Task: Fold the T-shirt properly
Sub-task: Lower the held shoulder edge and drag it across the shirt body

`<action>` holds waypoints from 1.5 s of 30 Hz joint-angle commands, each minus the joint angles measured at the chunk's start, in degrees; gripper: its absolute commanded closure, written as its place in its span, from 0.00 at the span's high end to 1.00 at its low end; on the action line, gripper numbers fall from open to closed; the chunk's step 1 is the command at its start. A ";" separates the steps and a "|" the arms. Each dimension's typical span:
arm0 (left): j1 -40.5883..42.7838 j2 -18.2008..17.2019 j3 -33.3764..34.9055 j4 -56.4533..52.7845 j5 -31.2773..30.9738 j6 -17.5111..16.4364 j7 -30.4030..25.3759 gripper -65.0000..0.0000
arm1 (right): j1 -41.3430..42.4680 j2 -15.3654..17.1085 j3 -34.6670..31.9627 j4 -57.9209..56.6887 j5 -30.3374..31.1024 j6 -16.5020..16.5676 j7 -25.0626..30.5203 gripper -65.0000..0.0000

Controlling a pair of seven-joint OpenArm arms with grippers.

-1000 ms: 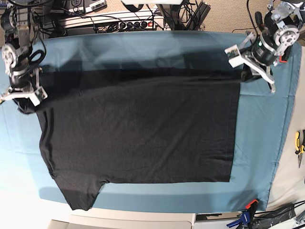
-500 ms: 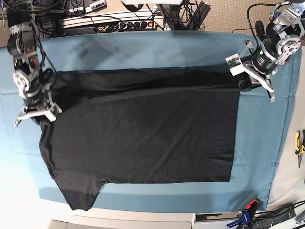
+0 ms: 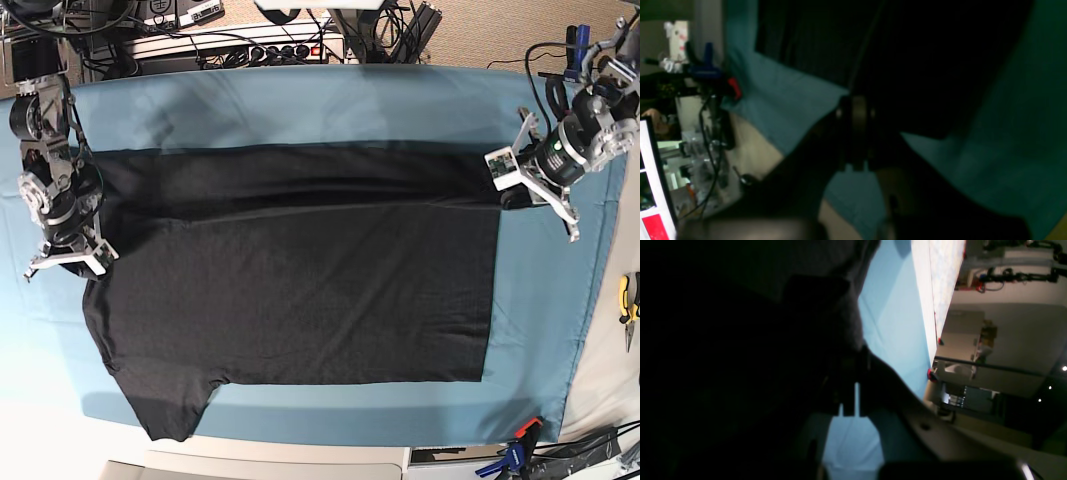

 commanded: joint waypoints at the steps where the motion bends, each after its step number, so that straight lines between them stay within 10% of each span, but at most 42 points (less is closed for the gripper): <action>1: -0.92 -1.01 -0.50 0.33 -0.48 0.33 -0.66 0.00 | 1.16 1.42 0.70 0.76 -0.17 -0.79 0.94 0.00; 38: -4.59 3.80 -0.37 -7.80 -2.67 -5.60 -5.16 0.00 | 14.25 -3.06 -9.42 -13.14 -2.40 -0.66 3.19 0.00; 45: -11.50 4.83 9.66 -9.75 -0.04 -5.95 -4.85 0.00 | 14.27 -3.04 -9.42 -14.19 -2.43 -0.63 3.21 0.00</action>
